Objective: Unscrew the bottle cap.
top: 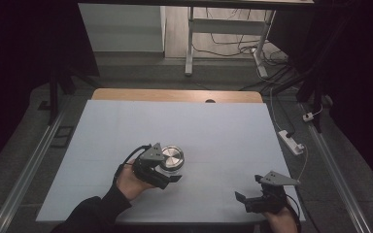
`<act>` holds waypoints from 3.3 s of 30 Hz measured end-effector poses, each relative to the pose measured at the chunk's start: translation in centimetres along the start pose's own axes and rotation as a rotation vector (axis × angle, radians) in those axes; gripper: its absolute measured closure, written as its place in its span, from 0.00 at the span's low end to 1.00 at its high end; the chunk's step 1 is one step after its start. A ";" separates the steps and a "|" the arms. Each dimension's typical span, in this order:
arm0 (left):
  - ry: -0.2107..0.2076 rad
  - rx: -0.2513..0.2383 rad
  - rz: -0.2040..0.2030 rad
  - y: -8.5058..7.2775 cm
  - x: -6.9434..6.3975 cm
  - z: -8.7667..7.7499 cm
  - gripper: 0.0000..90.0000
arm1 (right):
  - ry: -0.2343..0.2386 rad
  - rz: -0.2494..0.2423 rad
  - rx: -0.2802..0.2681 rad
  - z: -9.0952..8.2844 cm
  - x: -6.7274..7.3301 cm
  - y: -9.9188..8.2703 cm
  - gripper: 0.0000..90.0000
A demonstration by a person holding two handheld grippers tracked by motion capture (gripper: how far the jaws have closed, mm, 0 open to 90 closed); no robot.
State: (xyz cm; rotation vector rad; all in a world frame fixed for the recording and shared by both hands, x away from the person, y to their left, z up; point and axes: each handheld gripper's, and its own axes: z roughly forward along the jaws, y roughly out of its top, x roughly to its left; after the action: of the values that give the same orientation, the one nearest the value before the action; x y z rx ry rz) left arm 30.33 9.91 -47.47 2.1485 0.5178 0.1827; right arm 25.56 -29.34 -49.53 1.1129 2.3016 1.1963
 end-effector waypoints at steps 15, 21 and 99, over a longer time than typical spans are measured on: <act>-0.013 -0.010 -0.019 -0.2 -0.3 -0.1 0.17 | 0.086 0.021 -0.020 0.0 0.6 0.8 0.00; -0.014 -0.013 -0.023 -0.3 -0.6 -0.1 0.17 | 0.083 -0.022 -0.034 0.1 1.3 1.4 0.00; -0.193 -0.005 0.122 0.3 -1.2 0.2 0.17 | 0.796 -0.462 -0.057 9.5 9.1 15.5 0.17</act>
State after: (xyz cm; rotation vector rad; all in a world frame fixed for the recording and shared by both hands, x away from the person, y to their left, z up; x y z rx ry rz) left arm 29.39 9.10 -47.26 2.1666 0.2749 0.0425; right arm 32.92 -11.80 -42.21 0.0129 2.8062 1.6733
